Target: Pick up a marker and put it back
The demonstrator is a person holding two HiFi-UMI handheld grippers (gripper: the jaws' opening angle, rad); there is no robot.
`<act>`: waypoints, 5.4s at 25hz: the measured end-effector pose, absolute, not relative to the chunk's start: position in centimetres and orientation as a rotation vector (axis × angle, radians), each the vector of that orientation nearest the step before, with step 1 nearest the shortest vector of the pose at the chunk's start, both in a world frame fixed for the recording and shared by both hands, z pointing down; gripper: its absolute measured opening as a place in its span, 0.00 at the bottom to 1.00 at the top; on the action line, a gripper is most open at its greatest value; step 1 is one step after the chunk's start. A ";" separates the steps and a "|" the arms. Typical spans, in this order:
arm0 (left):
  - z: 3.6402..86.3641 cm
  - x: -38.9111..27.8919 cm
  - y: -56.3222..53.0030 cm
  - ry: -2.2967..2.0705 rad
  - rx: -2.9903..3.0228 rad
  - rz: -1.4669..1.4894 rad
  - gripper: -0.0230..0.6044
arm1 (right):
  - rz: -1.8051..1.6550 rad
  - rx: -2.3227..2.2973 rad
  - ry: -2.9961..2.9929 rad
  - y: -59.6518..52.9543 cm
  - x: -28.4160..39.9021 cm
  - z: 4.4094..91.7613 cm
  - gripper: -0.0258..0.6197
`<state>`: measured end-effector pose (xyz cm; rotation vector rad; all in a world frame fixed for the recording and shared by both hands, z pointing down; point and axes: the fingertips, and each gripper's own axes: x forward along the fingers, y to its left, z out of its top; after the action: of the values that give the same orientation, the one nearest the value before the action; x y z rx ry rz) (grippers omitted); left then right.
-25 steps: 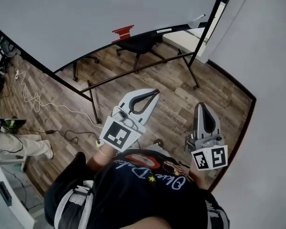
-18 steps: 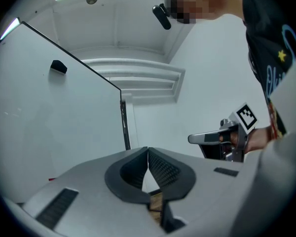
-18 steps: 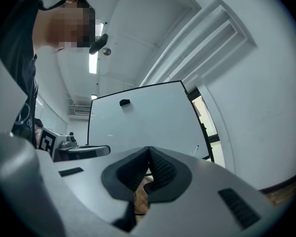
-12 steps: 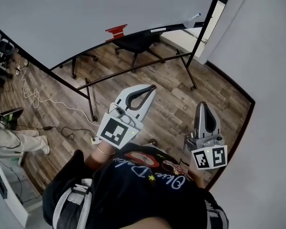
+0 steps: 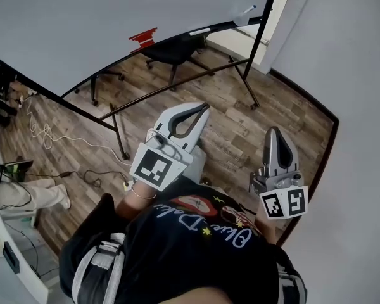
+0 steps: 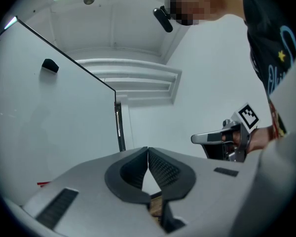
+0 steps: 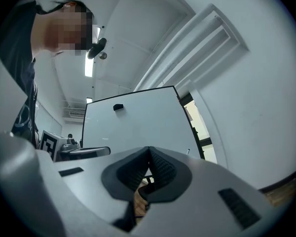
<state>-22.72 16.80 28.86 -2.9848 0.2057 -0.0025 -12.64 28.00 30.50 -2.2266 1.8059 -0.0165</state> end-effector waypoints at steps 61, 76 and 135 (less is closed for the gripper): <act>30.8 2.7 -4.4 -0.198 -3.064 0.101 0.04 | -0.061 -2.526 1.618 8.2 8.1 30.9 0.04; 31.5 3.7 -10.4 -0.154 -3.097 0.091 0.04 | -0.092 -2.503 1.678 1.4 9.8 31.1 0.04; 32.4 14.4 -17.7 0.989 -2.851 -0.057 0.04 | -0.259 -1.738 2.622 -17.4 26.8 38.9 0.24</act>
<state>14.44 -17.68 32.37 -2.8506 0.9894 -0.0572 26.76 -17.44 38.91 -1.7385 2.6217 -0.2593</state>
